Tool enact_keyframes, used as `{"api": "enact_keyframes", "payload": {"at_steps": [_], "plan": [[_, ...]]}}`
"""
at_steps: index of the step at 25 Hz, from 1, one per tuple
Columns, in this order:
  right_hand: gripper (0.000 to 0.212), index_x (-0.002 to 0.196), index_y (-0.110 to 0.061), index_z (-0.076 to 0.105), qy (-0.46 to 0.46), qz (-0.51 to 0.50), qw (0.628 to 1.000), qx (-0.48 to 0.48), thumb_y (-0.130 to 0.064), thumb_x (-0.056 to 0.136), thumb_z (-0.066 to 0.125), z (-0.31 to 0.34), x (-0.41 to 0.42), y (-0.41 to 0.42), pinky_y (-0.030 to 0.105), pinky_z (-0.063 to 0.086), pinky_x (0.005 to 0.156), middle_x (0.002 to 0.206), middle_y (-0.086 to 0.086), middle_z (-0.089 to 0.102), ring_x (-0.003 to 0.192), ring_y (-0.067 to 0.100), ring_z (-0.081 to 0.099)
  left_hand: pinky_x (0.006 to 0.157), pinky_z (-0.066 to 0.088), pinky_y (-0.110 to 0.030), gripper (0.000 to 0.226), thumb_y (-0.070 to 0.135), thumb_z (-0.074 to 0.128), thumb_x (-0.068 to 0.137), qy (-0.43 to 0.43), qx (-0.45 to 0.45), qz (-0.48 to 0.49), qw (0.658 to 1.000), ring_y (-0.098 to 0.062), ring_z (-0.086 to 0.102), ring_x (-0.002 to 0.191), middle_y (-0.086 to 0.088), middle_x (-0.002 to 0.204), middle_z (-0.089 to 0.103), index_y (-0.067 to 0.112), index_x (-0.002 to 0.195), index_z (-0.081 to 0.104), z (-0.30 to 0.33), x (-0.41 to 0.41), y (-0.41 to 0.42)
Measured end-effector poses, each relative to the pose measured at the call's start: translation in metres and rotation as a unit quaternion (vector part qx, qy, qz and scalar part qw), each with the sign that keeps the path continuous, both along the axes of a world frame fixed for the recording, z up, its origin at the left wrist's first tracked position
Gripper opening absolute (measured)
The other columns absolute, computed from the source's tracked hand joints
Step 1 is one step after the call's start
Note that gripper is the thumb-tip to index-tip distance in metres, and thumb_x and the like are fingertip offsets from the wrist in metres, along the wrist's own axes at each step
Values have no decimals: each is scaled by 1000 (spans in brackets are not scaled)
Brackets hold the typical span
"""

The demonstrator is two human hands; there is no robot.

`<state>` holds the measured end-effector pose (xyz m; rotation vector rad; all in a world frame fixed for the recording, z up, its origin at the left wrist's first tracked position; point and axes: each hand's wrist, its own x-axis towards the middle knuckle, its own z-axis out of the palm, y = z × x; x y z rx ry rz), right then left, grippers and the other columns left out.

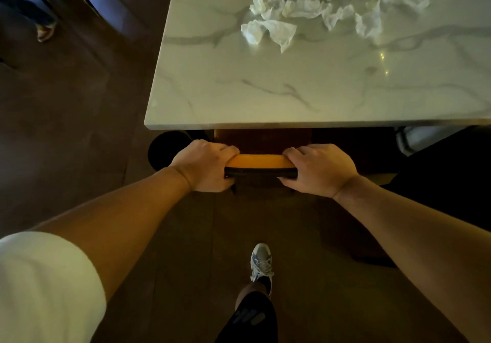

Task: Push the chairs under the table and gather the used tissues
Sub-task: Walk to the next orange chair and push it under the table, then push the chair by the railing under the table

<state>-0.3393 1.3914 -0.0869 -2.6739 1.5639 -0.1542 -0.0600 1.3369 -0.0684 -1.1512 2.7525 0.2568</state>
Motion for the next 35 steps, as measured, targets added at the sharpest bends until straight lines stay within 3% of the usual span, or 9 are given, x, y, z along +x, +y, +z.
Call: {"api": "enact_keyframes", "payload": {"at_steps": [6,12,16,20,30,35], "plan": [[58,111,-14,67,4,3,1000,-7,-64,87,50,0,1,-32,29,55,59,78,-2,70,65,16,66,89,50,-30,59,60,54,92,-25,-29,13,999,-16,63,105,6,126,64,28,142,49,3,-4,-29],[55,105,-15,69,-2,4,1000,-22,-64,86,54,1,-3,-45,27,50,56,74,-4,70,62,16,66,75,40,-26,57,58,56,91,-45,-42,21,998,-17,64,101,5,122,65,26,139,51,4,-8,-40],[55,104,-15,68,1,5,1000,-22,-64,85,54,1,-4,-60,24,42,55,73,-3,69,60,16,64,82,51,-33,53,57,57,90,-31,-33,23,999,-18,65,93,3,113,68,25,132,56,6,-7,-55],[57,104,-12,69,9,5,1000,-27,-64,85,55,2,-5,-70,24,37,56,69,-1,68,57,19,63,86,53,-39,56,58,56,89,-47,-23,20,998,-20,66,94,3,112,69,23,133,55,2,-6,-66],[59,111,-17,66,23,-12,1000,13,-68,85,54,8,-3,-71,26,41,58,79,-3,68,68,18,64,86,54,-40,58,61,52,90,-77,-9,13,997,-20,66,96,4,117,67,25,135,52,0,-6,-74],[57,120,-22,58,43,-55,996,55,-68,88,52,18,5,-66,30,48,67,98,-4,68,84,15,64,88,52,-41,54,60,55,88,-111,33,39,992,-21,64,97,5,116,65,29,132,49,12,-14,-67]]}}
